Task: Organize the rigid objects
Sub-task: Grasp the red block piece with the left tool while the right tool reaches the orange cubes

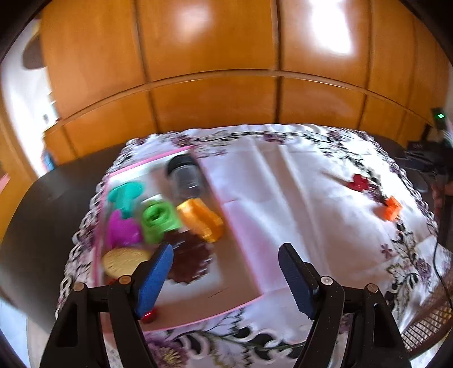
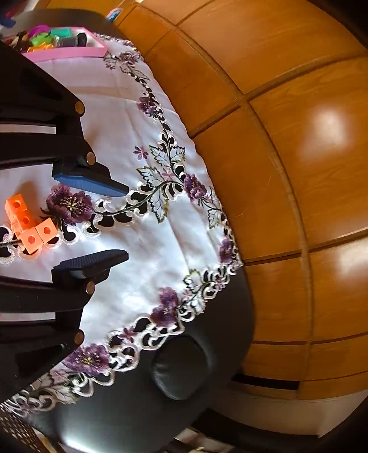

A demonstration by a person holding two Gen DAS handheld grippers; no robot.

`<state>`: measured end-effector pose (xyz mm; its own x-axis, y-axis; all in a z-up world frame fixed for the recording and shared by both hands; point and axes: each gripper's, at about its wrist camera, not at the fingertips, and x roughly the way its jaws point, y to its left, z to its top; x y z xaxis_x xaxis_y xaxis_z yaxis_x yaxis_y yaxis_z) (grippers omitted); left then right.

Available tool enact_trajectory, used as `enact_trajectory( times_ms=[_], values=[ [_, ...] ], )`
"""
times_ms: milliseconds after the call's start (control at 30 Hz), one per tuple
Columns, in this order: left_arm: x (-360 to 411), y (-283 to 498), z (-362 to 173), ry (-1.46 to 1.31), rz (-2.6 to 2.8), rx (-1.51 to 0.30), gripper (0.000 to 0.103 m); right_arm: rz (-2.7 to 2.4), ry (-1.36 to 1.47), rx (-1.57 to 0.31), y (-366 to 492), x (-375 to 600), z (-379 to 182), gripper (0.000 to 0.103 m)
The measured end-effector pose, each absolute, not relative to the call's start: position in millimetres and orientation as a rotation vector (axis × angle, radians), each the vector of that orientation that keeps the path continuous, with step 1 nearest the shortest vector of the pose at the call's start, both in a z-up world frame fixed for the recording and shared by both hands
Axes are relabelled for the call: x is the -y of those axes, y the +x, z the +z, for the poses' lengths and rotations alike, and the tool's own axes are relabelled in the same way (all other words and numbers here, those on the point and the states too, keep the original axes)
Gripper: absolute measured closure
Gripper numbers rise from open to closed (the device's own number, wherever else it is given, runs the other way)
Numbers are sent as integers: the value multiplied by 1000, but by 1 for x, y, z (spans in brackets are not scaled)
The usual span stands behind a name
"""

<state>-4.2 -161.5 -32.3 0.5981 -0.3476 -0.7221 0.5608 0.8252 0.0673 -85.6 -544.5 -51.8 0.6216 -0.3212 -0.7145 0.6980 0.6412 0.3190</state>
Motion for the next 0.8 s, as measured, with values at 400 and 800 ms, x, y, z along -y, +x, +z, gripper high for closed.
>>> enact_trajectory(
  times_ms=[400,800],
  values=[
    [274,2,-52,386,-777,-849,26,-627,703,-711,-86,551,-63,64],
    [402,12,-71,452,-941,-862,26,-622,761,-712,-86,557,-67,63]
  ],
)
